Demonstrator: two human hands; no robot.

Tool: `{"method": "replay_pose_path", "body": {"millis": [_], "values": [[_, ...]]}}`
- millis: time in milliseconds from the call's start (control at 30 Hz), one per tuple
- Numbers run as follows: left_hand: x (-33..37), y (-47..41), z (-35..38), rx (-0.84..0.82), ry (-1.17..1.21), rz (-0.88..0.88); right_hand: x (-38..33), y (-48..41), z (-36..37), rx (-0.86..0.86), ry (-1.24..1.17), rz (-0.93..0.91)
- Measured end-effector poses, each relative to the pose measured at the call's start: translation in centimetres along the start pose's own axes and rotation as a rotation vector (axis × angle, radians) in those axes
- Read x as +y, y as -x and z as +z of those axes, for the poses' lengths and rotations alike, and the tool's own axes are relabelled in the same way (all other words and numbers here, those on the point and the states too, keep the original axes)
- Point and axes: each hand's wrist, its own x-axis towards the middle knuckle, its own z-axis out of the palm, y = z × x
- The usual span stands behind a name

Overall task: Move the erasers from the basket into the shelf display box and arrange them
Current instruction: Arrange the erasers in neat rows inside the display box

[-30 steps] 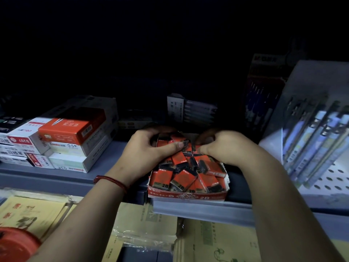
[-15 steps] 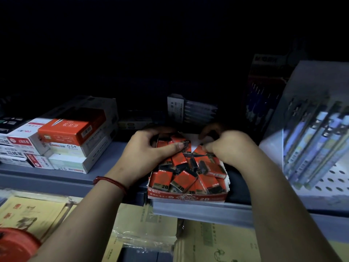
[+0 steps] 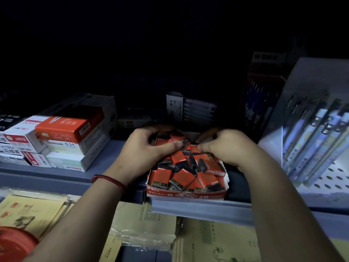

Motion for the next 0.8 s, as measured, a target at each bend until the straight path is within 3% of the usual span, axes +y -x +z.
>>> {"method": "replay_pose_path", "body": {"millis": [167, 467, 800], "values": [[0.0, 0.0, -0.1, -0.001, -0.009, -0.017, 0.4, -0.3, 0.0, 0.027, -0.068, -0.034], [0.1, 0.2, -0.3, -0.013, 0.032, -0.051, 0.1, -0.5, -0.4, 0.301, -0.379, -0.276], [0.3, 0.3, -0.2, -0.042, 0.063, -0.002, 0.6, -1.1, 0.4, 0.235, -0.374, -0.222]]}}
